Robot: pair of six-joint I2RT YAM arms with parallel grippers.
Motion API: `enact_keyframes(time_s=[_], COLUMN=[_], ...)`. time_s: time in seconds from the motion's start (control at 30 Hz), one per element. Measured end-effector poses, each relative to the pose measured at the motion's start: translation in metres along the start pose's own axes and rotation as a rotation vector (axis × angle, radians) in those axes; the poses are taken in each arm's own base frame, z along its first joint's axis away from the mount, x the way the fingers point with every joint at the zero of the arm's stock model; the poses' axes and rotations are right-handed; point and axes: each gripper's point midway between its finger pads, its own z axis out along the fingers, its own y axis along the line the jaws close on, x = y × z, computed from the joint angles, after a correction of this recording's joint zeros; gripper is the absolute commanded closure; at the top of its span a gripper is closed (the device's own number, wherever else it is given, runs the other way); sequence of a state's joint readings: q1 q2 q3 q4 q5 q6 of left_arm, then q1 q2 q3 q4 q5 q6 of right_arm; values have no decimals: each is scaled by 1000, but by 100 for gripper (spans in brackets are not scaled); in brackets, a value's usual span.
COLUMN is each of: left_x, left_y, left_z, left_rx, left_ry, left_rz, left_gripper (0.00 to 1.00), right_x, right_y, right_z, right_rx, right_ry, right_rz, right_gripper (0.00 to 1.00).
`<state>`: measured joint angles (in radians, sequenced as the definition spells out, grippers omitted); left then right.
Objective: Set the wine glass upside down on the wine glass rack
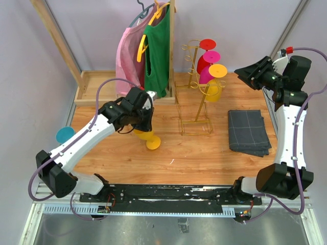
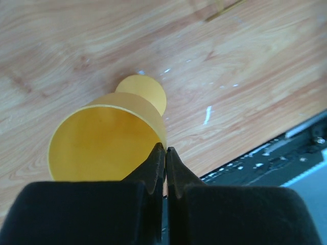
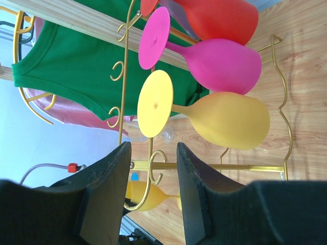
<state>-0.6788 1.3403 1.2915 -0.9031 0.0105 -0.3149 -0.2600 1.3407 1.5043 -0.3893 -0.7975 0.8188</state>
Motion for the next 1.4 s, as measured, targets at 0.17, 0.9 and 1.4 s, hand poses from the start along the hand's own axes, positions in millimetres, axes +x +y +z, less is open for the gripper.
enact_keyframes(time_s=[0.17,0.9,1.4], left_x=[-25,-99,-167], left_y=[-39,-141,-105], left_z=[-29,-207,-227], left_rx=[195,1146,1399], left_ry=[-53,-498,-592], left_rz=[39,254,163], left_gripper=[100,100,100], right_x=[0,-1,-6], right_y=[0,-1,8], right_z=[0,0,0], right_rx=[-1,1,-44], right_ry=[1,-1,-15], right_rz=[0,1,-16], right_gripper=[57,57,57])
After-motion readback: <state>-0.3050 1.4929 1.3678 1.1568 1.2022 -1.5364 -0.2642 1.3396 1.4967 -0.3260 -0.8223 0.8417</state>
